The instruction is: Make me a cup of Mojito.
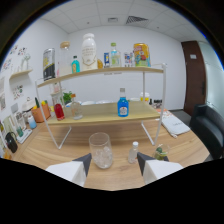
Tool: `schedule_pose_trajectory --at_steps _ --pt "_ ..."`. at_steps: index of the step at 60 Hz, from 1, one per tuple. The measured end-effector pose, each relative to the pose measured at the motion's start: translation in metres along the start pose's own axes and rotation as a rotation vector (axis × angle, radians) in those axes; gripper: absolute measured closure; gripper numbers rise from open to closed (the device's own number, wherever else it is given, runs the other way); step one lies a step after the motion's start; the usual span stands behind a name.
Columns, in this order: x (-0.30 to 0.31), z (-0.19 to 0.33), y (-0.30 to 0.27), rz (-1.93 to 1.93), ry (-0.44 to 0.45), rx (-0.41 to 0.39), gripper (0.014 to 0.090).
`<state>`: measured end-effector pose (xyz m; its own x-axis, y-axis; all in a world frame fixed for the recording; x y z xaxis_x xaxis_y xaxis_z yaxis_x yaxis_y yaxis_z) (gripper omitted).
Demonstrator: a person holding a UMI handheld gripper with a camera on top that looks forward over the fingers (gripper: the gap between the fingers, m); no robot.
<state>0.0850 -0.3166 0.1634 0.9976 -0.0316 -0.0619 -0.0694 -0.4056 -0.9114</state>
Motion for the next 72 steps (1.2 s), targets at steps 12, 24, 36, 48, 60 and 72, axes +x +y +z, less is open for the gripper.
schedule_pose_trajectory --at_steps 12,24,36,48,60,72 --pt "-0.043 -0.014 0.035 -0.026 -0.062 -0.037 0.0189" --pt "-0.059 -0.017 0.043 -0.013 -0.086 -0.075 0.0195" --pt "-0.089 -0.029 -0.018 -0.118 -0.066 -0.036 0.0197" --pt "-0.150 -0.040 -0.105 -0.080 -0.078 -0.018 0.0193" --pt "-0.212 -0.028 -0.179 -0.038 -0.118 0.079 0.0188" --pt "-0.251 0.003 -0.242 -0.053 -0.107 0.205 0.0193"
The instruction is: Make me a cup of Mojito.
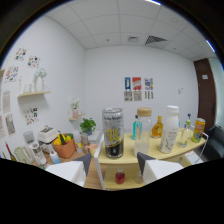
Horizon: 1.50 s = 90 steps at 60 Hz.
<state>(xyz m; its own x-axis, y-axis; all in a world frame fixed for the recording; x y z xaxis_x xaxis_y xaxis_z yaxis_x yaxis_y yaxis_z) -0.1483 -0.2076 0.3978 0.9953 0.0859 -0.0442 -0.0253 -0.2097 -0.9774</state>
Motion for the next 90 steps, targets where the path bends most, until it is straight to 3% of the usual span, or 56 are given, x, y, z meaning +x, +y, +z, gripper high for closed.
schedule_pose_trajectory --at_steps 15,25,29,36,39,55,76,82,90 --pt "-0.008 0.064 -0.029 0.021 0.050 0.049 0.0189" --pt "-0.003 0.100 -0.029 -0.016 0.086 0.040 0.0201" --pt "-0.003 0.108 -0.030 -0.021 0.091 0.042 0.0277" --pt "0.005 0.114 -0.030 -0.001 0.113 0.044 0.0501" --pt "0.005 0.115 -0.030 0.008 0.108 0.043 0.0510" --pt "-0.003 0.107 -0.030 -0.021 0.042 0.039 0.0534" --pt "0.009 0.016 -0.054 -0.001 -0.047 0.170 0.0541" --pt "0.021 -0.004 -0.023 -0.034 -0.045 0.147 0.0541" --pt "0.040 -0.008 0.047 -0.004 -0.046 0.058 0.0541"
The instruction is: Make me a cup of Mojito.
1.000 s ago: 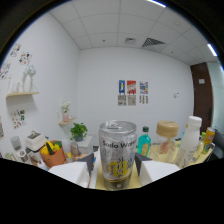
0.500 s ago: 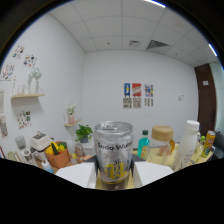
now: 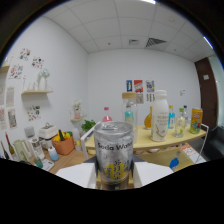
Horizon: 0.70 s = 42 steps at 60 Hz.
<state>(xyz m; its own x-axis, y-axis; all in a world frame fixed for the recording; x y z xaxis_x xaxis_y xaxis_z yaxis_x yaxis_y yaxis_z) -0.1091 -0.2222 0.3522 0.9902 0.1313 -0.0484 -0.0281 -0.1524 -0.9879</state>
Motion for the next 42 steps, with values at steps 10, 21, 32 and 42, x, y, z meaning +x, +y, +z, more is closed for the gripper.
schedule_pose_trajectory --at_steps 10,21,32,42 --pt "0.027 0.005 0.088 0.040 0.044 -0.083 0.0542" --pt "0.044 0.016 0.155 0.044 0.051 -0.134 0.0541" --pt "0.058 0.022 0.184 0.269 0.033 -0.171 0.0540" --pt "0.066 0.020 0.175 0.627 0.004 -0.127 0.0540"
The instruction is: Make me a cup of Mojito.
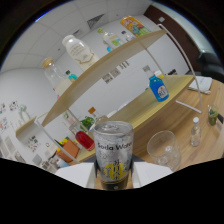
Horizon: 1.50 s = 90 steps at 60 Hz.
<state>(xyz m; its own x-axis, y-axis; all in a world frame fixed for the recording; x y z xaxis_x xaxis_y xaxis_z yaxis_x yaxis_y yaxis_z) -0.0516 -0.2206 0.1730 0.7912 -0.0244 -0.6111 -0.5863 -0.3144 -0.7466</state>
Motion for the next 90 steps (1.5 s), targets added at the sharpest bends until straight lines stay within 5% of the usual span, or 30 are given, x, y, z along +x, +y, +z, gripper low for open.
schedule_pose_trajectory --at_steps 35,50,61,90 --pt "-0.005 -0.007 -0.061 1.354 -0.370 0.049 0.0544" --pt "-0.010 -0.010 -0.070 1.557 -0.463 0.057 0.0541" --pt "-0.014 -0.010 -0.076 1.450 -0.443 0.066 0.0541" --pt "-0.063 -0.022 -0.093 -0.154 -0.058 0.259 0.0539"
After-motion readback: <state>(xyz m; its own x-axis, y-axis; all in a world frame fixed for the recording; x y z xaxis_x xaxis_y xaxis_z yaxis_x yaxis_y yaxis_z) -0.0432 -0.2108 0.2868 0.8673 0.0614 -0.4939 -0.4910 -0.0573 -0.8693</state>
